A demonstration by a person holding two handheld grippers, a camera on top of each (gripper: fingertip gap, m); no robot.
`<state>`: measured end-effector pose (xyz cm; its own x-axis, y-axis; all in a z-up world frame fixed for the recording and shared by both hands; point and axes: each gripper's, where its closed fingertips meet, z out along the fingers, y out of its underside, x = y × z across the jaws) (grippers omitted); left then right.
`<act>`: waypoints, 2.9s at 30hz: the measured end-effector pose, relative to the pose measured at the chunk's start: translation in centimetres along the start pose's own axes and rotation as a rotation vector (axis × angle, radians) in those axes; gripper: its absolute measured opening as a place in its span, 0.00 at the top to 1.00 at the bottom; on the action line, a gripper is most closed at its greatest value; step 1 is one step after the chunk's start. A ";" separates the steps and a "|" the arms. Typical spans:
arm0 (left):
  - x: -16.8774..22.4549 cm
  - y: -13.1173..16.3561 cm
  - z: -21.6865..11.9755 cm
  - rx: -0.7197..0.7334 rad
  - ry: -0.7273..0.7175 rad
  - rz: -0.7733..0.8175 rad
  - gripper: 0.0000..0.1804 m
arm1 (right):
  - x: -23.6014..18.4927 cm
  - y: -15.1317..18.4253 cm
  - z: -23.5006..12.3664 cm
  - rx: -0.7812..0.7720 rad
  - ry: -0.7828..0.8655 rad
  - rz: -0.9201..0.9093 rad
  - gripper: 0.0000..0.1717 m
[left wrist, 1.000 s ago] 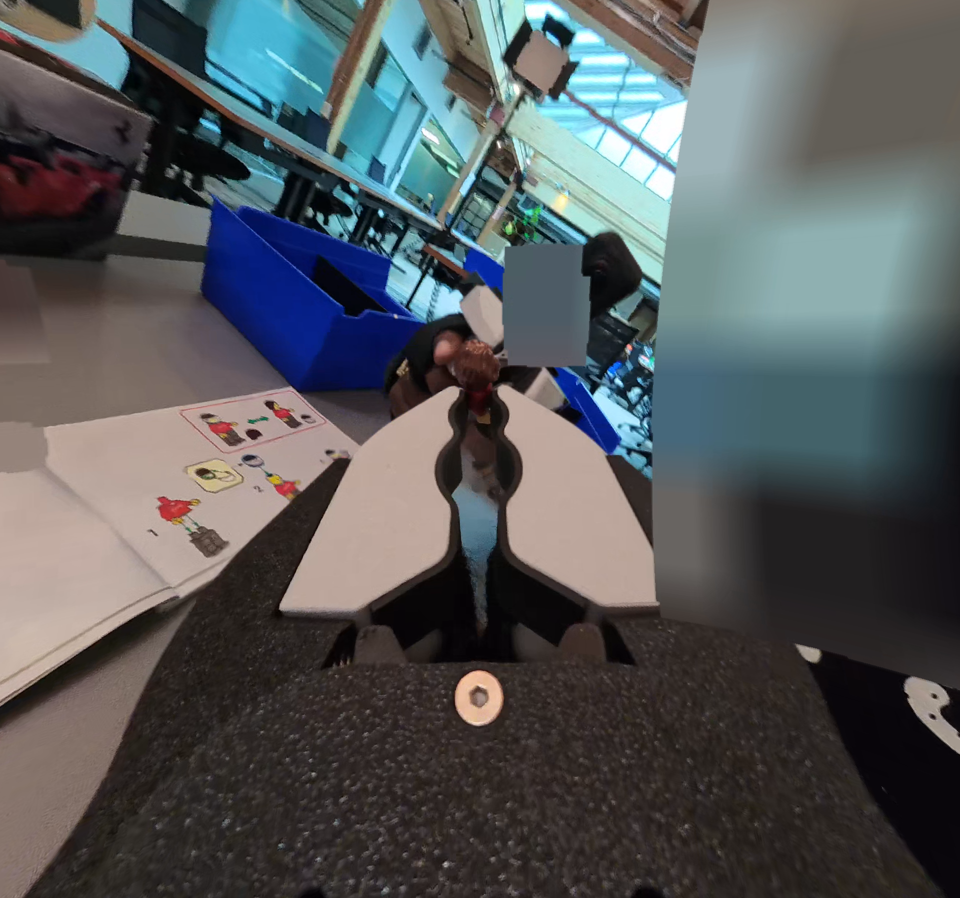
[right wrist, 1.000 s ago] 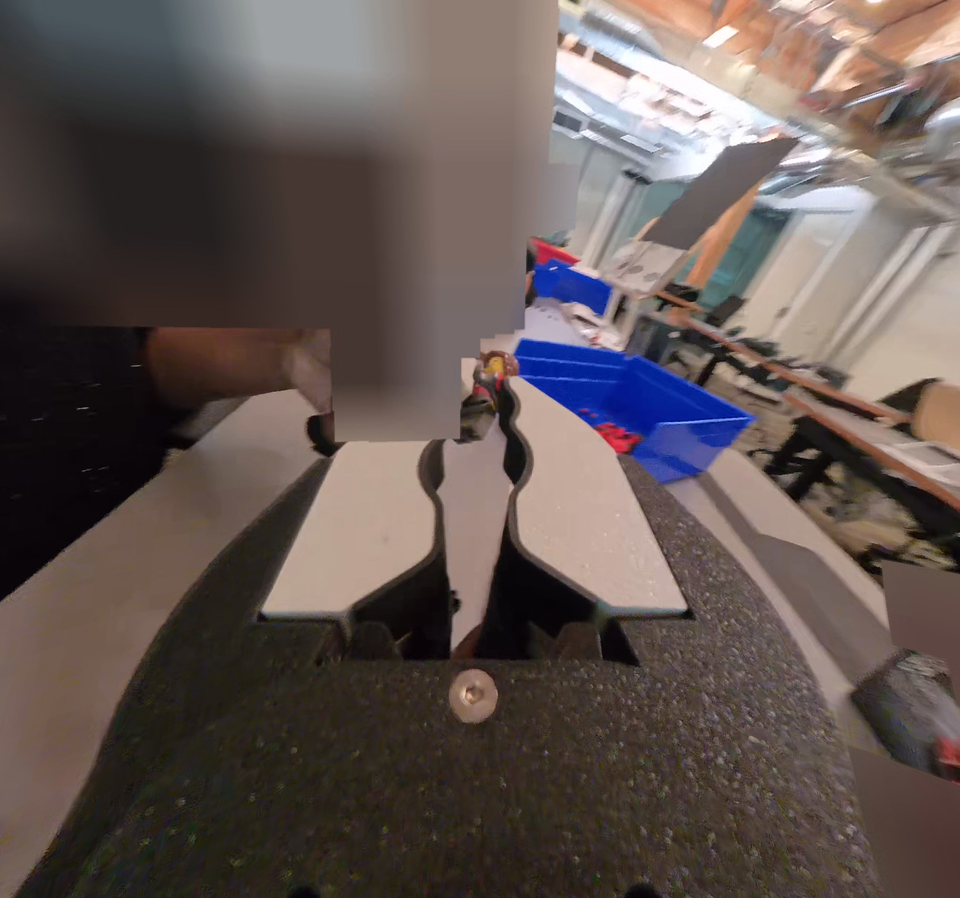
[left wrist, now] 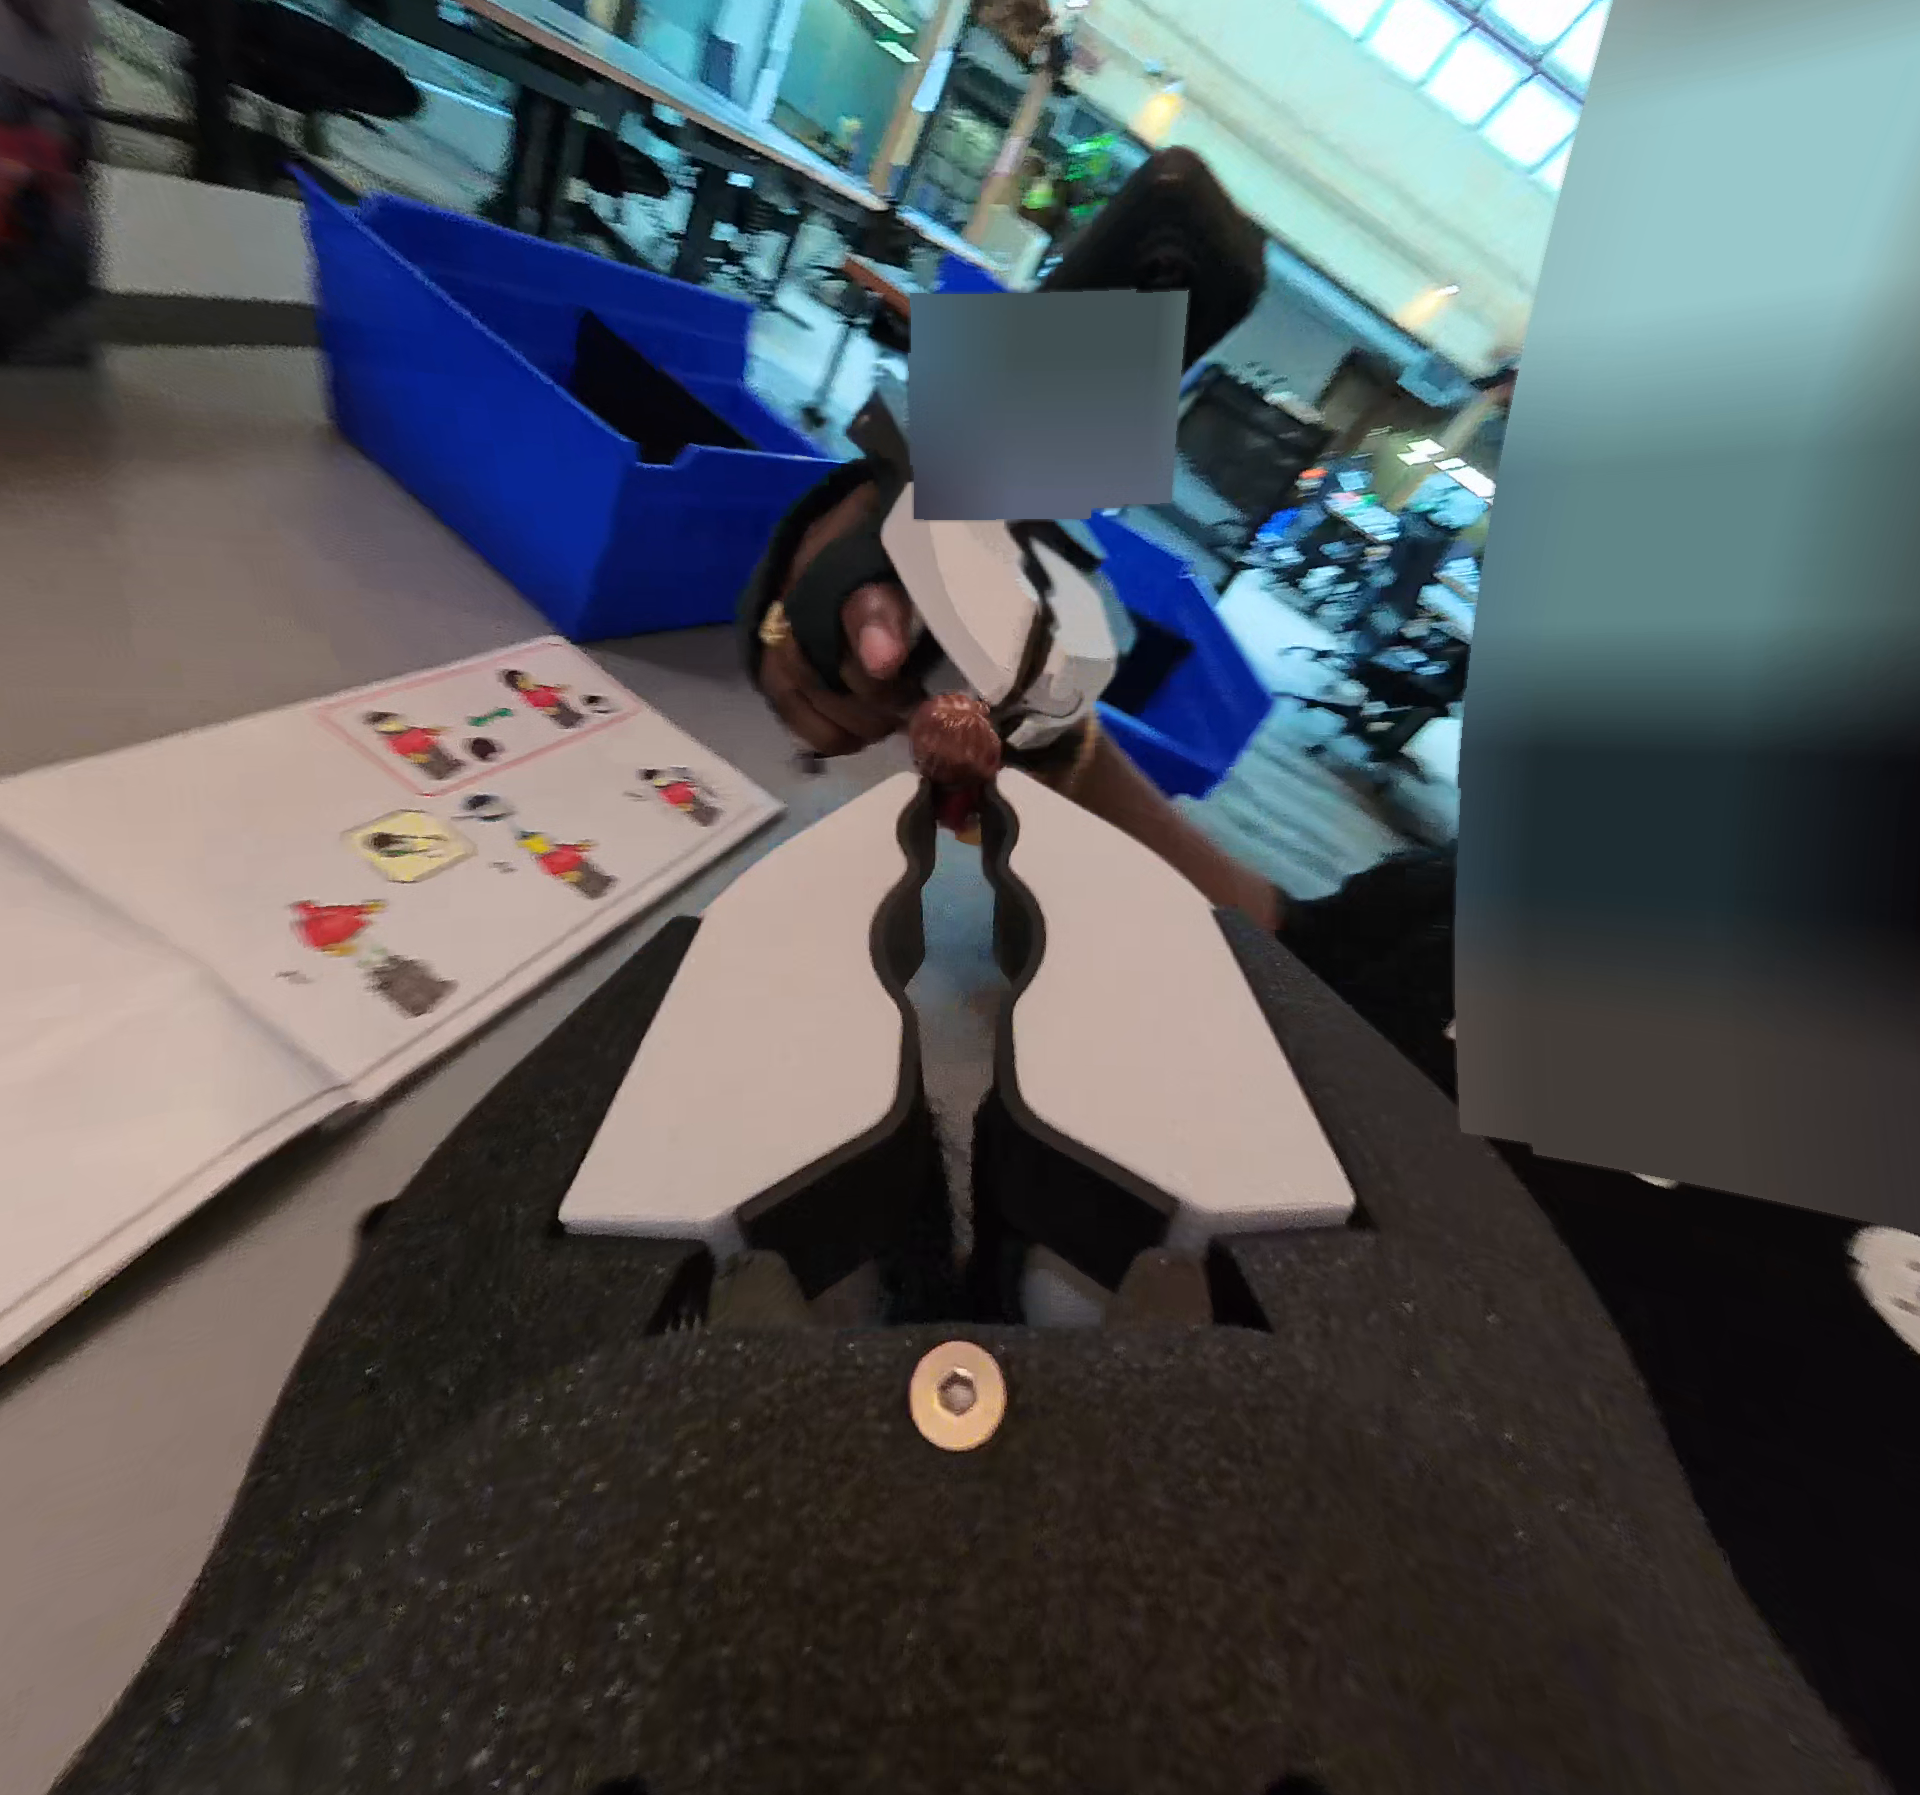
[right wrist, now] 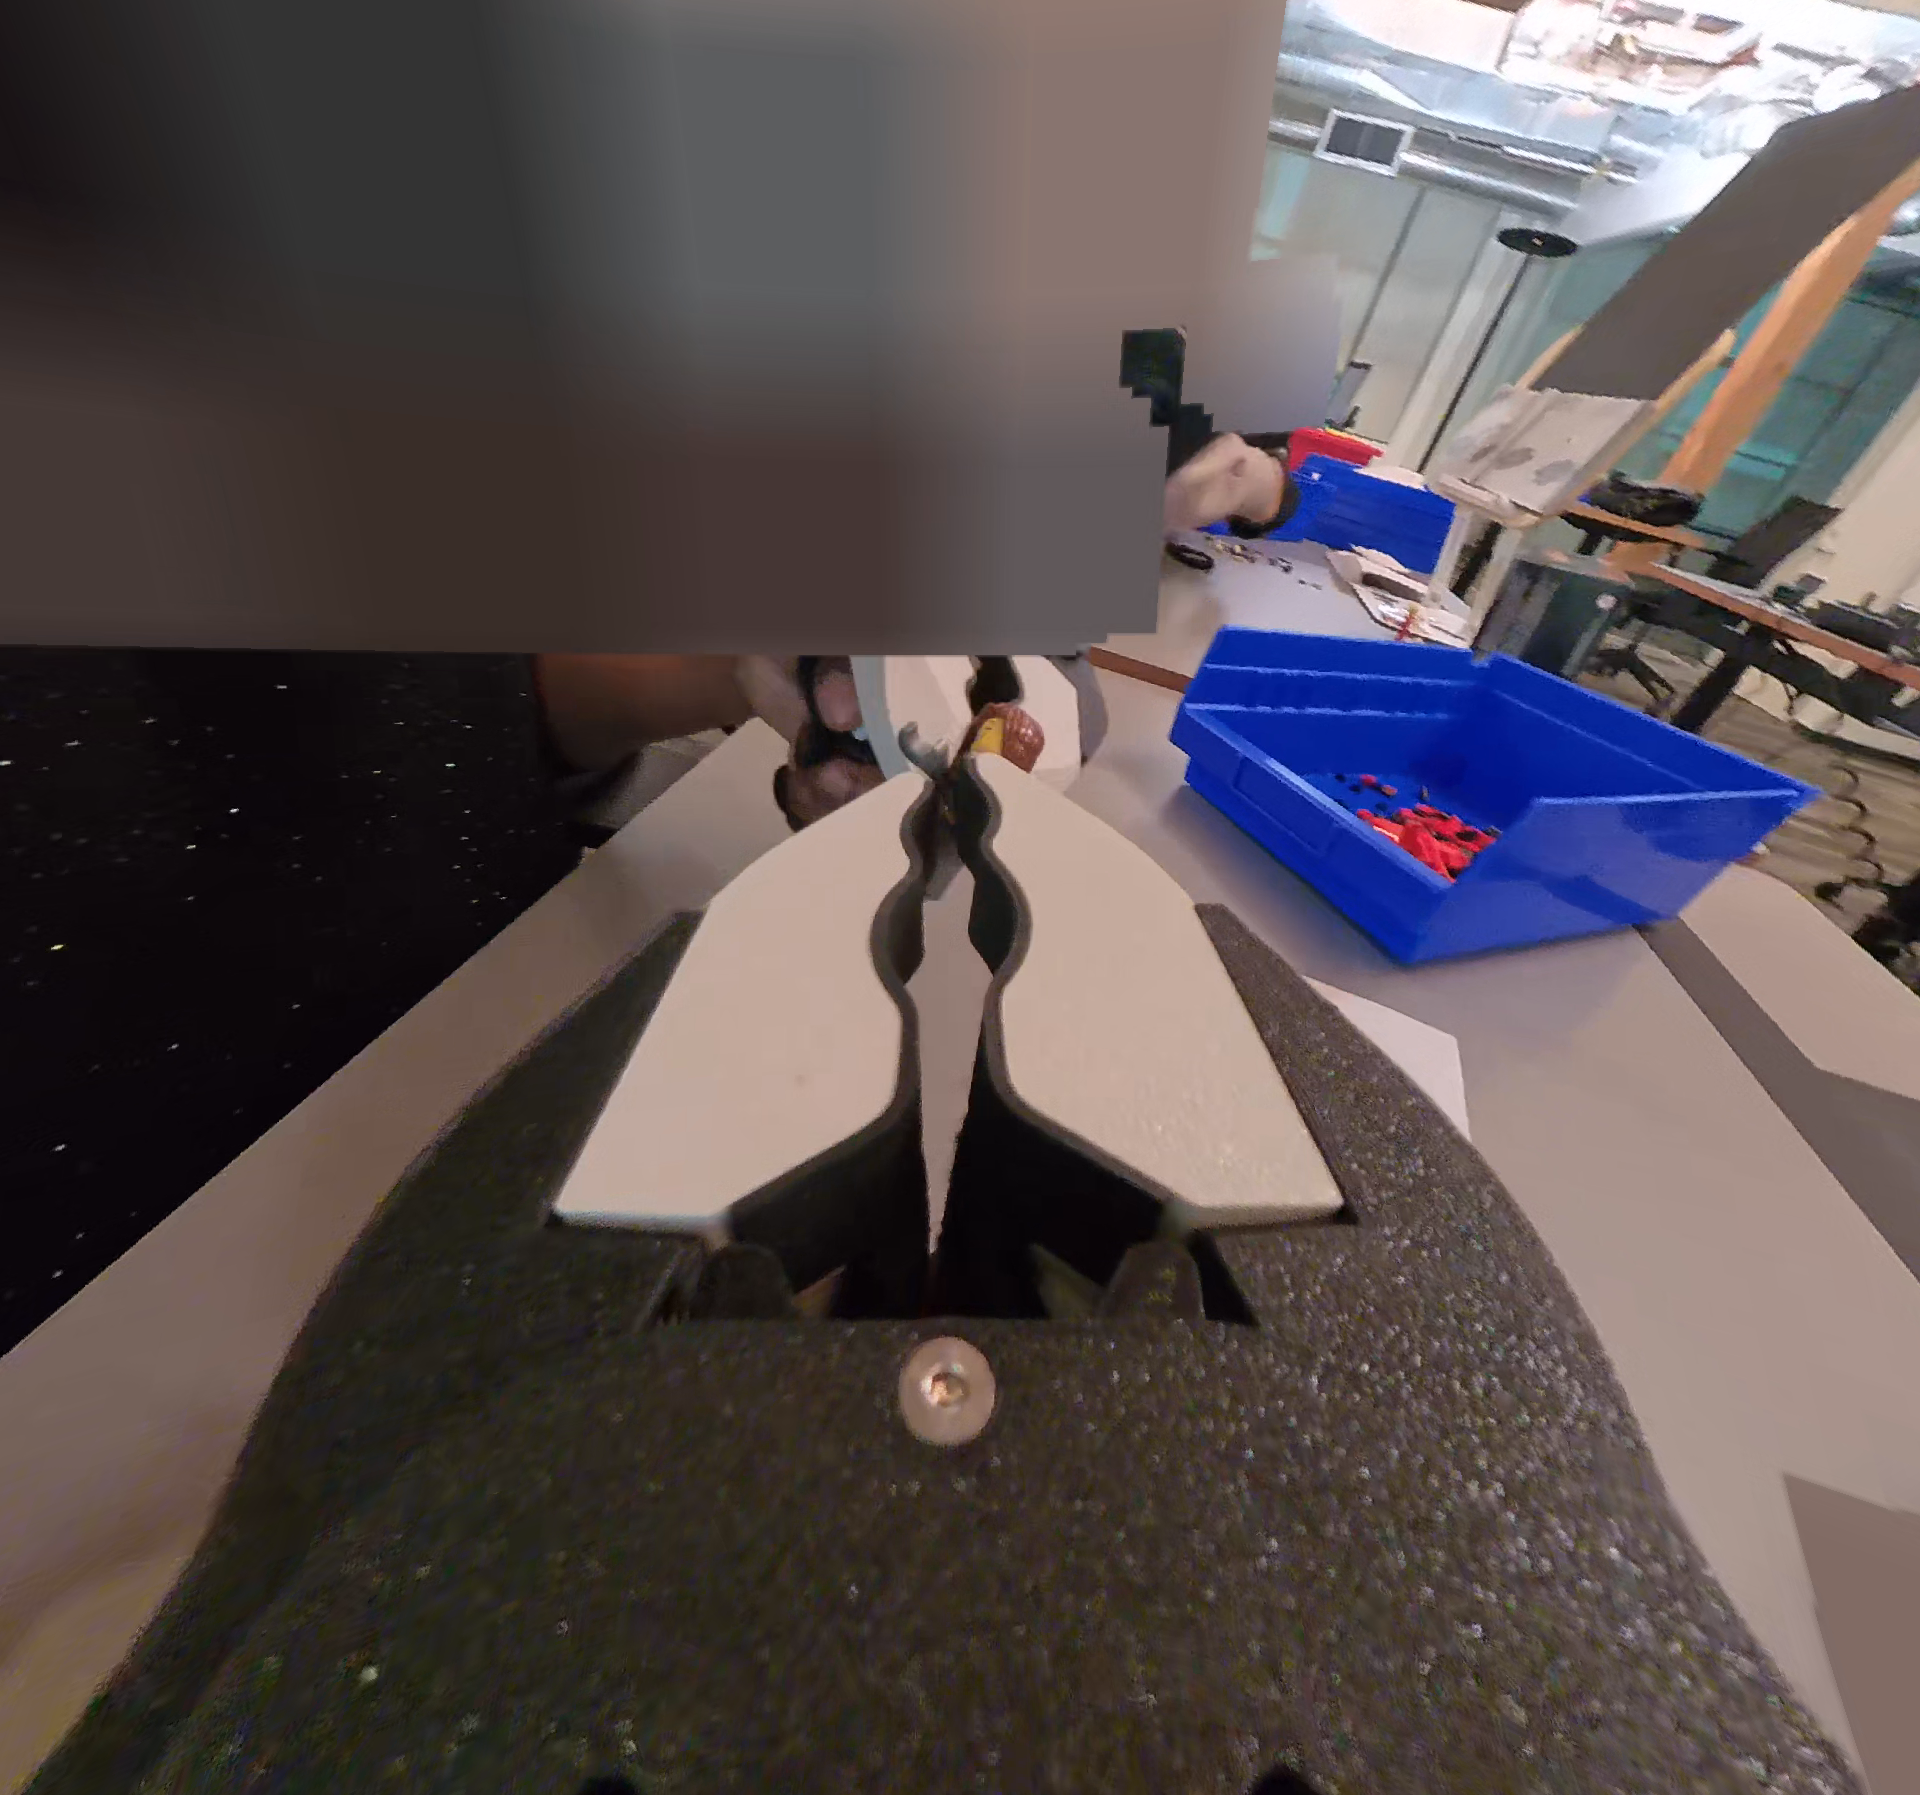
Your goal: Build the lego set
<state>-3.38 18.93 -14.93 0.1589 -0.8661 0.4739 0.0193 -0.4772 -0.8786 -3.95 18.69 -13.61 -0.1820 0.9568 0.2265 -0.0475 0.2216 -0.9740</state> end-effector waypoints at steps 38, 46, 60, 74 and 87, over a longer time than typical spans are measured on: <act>-4.0 -0.9 -1.9 0.138 -0.115 -0.151 0.96 | 4.2 1.4 2.7 -0.272 0.384 -0.123 0.96; -4.2 -0.6 -1.8 0.116 -0.140 -0.133 0.96 | 4.3 2.0 2.7 -0.286 0.372 -0.078 0.97; -5.5 0.0 -2.2 0.056 -0.265 -0.066 0.96 | 4.9 3.4 2.9 -0.350 0.403 -0.069 0.97; -6.3 -0.3 -3.0 0.071 -0.334 -0.047 0.96 | 5.8 2.1 3.0 -0.349 0.571 -0.137 0.96; -6.9 -1.1 -3.8 0.089 -0.491 0.060 0.96 | 6.5 2.2 3.8 -0.461 1.004 -0.223 0.96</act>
<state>-8.21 24.92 -17.02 0.6076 -0.7091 0.3578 0.0768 -0.3959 -0.9151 -8.95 24.66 -14.25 0.6675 0.5591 0.4918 0.4249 0.2563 -0.8682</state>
